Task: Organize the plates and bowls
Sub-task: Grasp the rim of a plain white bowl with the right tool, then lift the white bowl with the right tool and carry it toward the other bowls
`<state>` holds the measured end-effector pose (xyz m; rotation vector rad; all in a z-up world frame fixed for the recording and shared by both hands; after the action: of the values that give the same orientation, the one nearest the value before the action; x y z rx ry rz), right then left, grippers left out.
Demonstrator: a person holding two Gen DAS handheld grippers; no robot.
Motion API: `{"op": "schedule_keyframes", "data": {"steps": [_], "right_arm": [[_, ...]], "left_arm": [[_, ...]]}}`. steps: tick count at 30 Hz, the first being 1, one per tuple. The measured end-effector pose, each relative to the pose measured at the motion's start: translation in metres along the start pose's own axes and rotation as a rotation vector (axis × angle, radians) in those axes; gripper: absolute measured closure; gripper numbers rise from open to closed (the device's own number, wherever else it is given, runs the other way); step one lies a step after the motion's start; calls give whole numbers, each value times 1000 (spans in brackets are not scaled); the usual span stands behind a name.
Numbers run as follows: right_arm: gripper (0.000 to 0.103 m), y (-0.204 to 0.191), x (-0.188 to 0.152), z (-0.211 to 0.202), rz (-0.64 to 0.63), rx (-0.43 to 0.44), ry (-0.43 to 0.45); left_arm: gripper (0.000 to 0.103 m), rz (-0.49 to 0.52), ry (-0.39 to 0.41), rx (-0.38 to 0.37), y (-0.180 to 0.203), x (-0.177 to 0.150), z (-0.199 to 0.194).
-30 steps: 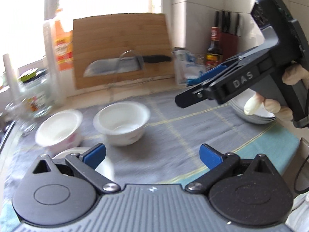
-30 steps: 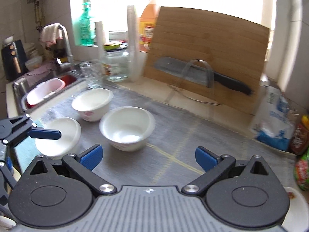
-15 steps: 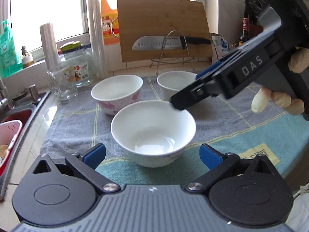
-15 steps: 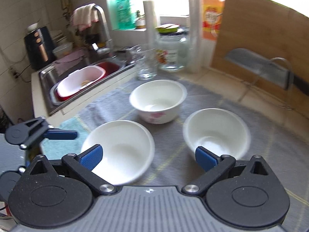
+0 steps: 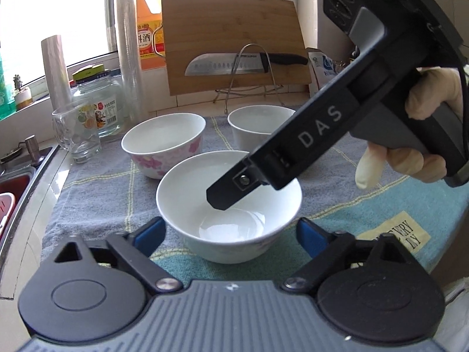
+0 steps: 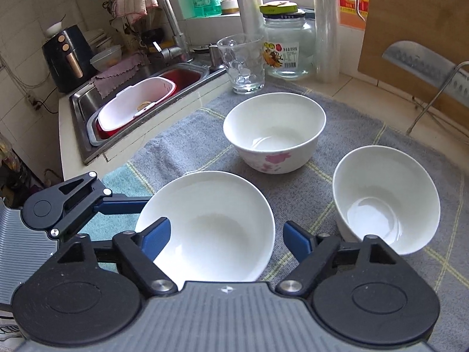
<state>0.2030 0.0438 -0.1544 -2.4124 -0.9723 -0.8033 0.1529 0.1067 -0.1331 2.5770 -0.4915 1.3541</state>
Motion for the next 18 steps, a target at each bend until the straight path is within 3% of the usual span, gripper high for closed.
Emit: {"op": "schedule_keyframes", "data": {"steps": [18], "right_arm": [[24,4,3,-1,107,84,-11]], "left_arm": [[15,8,-17,-6,0,1,1]]}}
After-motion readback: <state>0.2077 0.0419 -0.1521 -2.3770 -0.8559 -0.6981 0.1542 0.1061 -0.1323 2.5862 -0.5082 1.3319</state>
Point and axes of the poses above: each gripper's, at about its wrist camera, not at the fingertips, and z roughly the way its jaws point, y to its right, x to its top, the point moved 10 cm from there along z, roughly the way its jaws point, and after that the axes turned 2 degrees about -z, right-handed, at the moved point
